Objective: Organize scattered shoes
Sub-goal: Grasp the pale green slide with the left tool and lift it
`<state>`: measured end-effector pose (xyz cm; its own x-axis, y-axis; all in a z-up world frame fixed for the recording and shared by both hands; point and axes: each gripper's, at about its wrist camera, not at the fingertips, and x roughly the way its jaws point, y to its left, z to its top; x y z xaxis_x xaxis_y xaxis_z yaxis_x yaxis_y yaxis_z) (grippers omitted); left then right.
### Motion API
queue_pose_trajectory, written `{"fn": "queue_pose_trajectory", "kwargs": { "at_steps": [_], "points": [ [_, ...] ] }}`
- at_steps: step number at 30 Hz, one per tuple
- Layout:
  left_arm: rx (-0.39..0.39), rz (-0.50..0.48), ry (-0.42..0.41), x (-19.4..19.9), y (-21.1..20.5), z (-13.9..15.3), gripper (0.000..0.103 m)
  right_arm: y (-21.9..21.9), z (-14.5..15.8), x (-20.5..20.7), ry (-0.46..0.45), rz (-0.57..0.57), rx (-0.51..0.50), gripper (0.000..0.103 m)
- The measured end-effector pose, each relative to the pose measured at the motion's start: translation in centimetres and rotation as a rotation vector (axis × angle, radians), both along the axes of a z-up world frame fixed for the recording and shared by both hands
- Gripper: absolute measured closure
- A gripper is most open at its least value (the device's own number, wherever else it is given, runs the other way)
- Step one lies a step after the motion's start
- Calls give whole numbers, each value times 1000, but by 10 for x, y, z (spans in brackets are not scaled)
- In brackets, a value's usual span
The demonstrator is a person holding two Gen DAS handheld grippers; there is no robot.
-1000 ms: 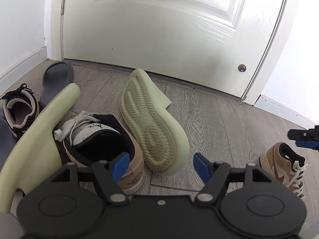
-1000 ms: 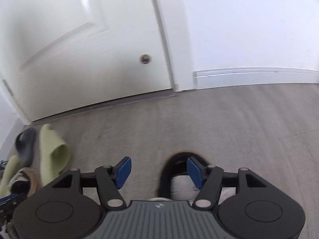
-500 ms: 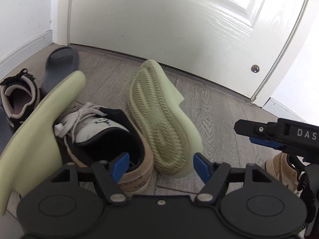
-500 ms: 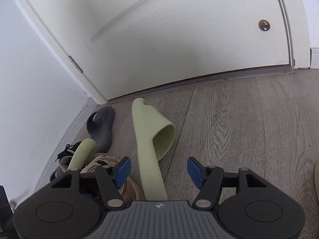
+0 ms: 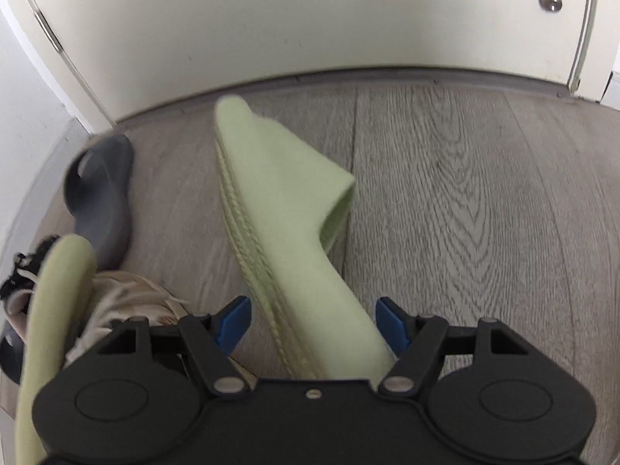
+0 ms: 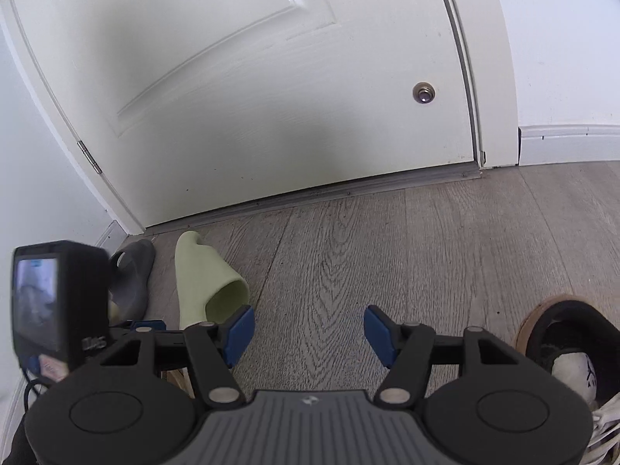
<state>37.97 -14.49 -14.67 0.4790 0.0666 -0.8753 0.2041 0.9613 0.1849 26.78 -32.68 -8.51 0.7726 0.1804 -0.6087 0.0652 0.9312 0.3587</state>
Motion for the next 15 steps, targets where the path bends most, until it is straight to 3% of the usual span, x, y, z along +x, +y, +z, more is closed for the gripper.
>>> {"fn": "queue_pose_trajectory", "kwargs": {
  "at_steps": [3, 5, 6, 8, 12, 15],
  "points": [
    [17, 44, -40, -8, 5, -4, 55, 3, 6, -1, -33, 10, -29, 39],
    [-37, 47, -59, -14, 12, 0, 60, 2, 10, -3, -54, 8, -33, 39],
    [-89, 34, -60, -17, 16, 4, 67, 0, 12, -4, -62, 5, -32, 39],
    [-206, 3, -42, -21, 21, 13, 70, -4, 16, -7, -82, -8, -26, 39],
    [-344, -105, -44, -38, 7, 30, 73, -16, 22, -12, -119, -44, 1, 39],
    [-582, -130, 68, -44, 9, 27, 74, -26, 24, -15, -124, -78, 16, 39]
  ]
}}
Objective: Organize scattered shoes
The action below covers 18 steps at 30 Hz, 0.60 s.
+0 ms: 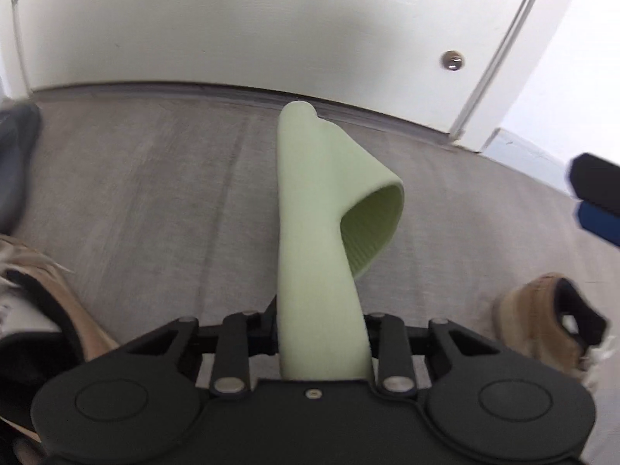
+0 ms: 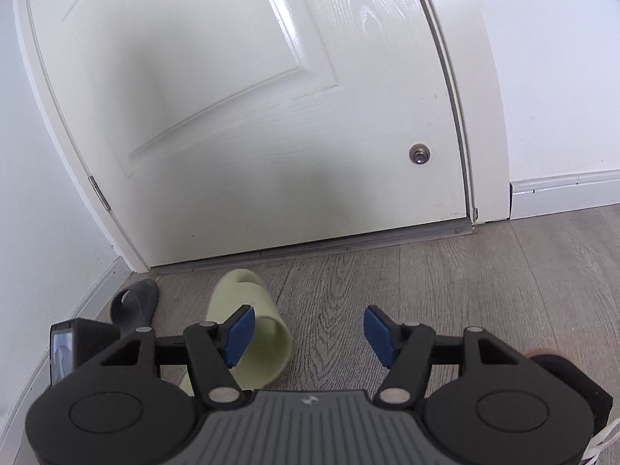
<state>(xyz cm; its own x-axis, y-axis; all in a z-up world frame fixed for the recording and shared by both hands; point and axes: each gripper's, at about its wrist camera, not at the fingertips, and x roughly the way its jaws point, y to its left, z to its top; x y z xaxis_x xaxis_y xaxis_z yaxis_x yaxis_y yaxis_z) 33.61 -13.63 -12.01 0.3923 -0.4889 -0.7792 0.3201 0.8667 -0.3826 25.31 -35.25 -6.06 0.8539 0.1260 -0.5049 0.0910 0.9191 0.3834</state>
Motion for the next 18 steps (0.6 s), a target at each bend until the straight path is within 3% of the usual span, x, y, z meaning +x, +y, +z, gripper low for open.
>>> {"fn": "queue_pose_trajectory", "kwargs": {
  "at_steps": [2, 5, 8, 9, 12, 14, 18],
  "points": [
    [-108, 17, 100, -3, 7, -11, 74, -7, 1, -2, 1, -23, 7, 39],
    [-71, 70, 183, -5, 15, -28, 67, -16, 2, -4, 3, -56, 17, 39],
    [-59, 90, 252, -2, 30, -43, 53, -21, 3, -5, 2, -66, 25, 39],
    [-40, 89, 244, -3, 32, -43, 45, -22, 3, -6, 0, -67, 25, 39],
    [64, 69, 169, -9, 29, -34, 35, -20, 3, -4, 3, -61, 13, 39],
    [127, 52, 119, -12, 28, -26, 33, -18, 2, -3, 9, -55, 3, 39],
    [192, -3, 108, -16, 28, -25, 33, -17, -1, -1, 27, -49, -8, 39]
  ]
}}
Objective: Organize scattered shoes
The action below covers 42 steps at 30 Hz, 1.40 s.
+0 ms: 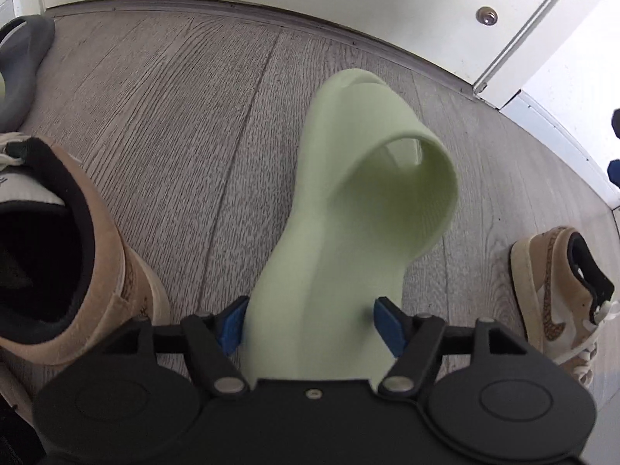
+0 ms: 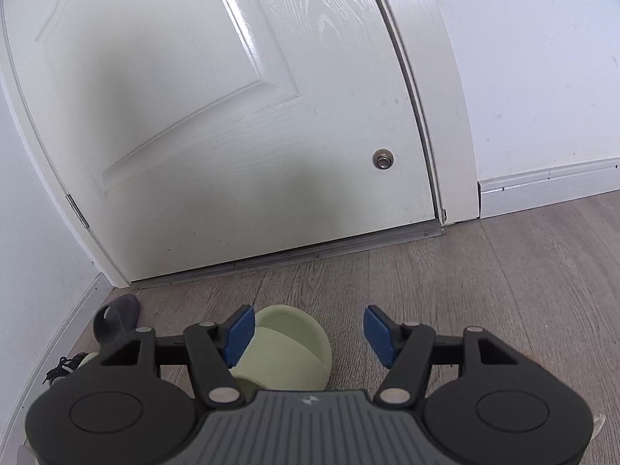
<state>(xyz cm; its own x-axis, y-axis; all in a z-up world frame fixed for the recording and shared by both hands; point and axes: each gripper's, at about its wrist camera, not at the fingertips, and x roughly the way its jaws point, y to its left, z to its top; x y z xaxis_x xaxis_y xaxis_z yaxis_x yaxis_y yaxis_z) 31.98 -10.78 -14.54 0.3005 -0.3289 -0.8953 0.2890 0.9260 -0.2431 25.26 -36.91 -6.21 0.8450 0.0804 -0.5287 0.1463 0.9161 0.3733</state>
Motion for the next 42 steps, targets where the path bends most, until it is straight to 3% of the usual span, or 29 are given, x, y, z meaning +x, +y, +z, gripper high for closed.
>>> {"fn": "queue_pose_trajectory", "kwargs": {
  "at_steps": [5, 11, 15, 18, 21, 25, 27, 29, 31, 33, 37, 40, 42],
  "points": [
    [43, -21, 6, -7, 5, 3, 33, -1, -7, 3, 31, -3, -9, 39],
    [-78, -10, -37, -9, 27, 28, 33, 8, -16, 9, 72, 34, -59, 39],
    [-85, -24, -134, -12, 36, 49, 33, 23, -34, 23, 94, 157, -129, 39],
    [-44, -15, -224, -14, 43, 56, 33, 47, -57, 35, 131, 275, -261, 39],
    [-77, 38, -243, -14, 52, 46, 33, 70, -76, 38, 151, 379, -301, 39],
    [-93, 45, -231, -12, 53, 32, 33, 105, -87, 40, 123, 480, -427, 41],
    [-95, 60, -248, -11, 53, 33, 33, 116, -92, 43, 115, 451, -462, 42],
    [-104, 85, -266, -10, 56, 35, 33, 119, -98, 47, 129, 406, -455, 52],
    [-115, 111, -282, -9, 59, 37, 33, 118, -102, 49, 129, 366, -484, 78],
    [-132, 136, -290, -8, 65, 38, 33, 115, -106, 50, 113, 314, -481, 82],
    [-153, 177, -295, -5, 76, 40, 33, 101, -104, 52, 158, 111, -365, 95],
    [-157, 205, -299, -4, 81, 41, 33, 71, -101, 42, 260, -150, -194, 94],
    [-170, 218, -294, -2, 84, 41, 33, 60, -97, 33, 323, -218, -115, 92]
  ]
}}
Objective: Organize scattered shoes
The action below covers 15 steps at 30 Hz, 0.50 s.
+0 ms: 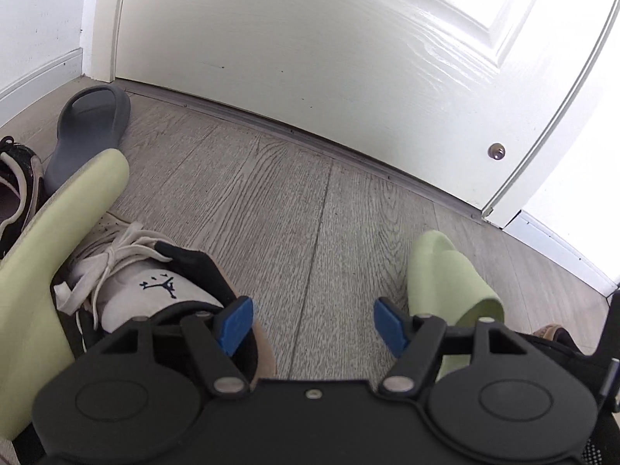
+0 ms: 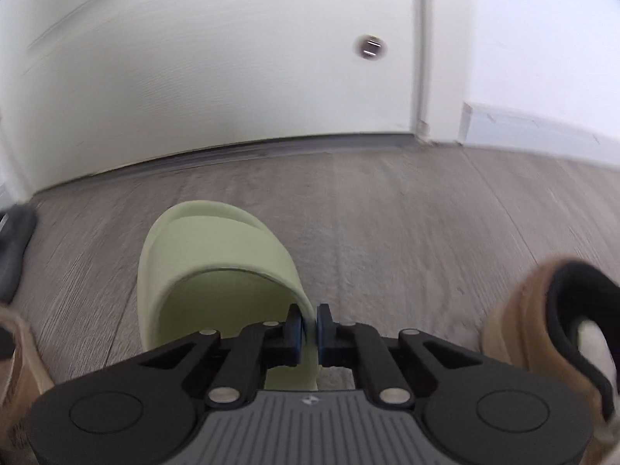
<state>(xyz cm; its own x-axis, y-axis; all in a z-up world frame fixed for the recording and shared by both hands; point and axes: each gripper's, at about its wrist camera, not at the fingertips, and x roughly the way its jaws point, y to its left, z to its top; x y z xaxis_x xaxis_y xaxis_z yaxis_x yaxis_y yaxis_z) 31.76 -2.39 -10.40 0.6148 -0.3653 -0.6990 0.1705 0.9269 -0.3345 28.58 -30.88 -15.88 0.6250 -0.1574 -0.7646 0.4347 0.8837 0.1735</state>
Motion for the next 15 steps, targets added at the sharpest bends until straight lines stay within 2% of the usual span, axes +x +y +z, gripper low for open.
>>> {"fn": "queue_pose_trajectory", "kwargs": {
  "at_steps": [2, 5, 8, 11, 13, 15],
  "points": [
    [-20, 8, 9, 2, 4, 0, 33, 4, 2, -8, 28, -7, 18, 89],
    [-22, 16, 7, 2, 8, 1, 33, 20, 2, -22, 73, -12, 106, 77],
    [-30, 17, -2, 1, 12, 4, 33, 32, -2, -36, 131, 43, 264, 77],
    [-38, 15, -11, 1, 13, 7, 33, 27, -2, -43, 142, 100, 420, 77],
    [-42, 4, -15, 1, 13, 8, 33, 21, 5, -31, 106, 213, 428, 66],
    [-29, -3, -21, -1, 11, 8, 33, 21, 15, -13, 87, 359, 339, 63]
  ]
}}
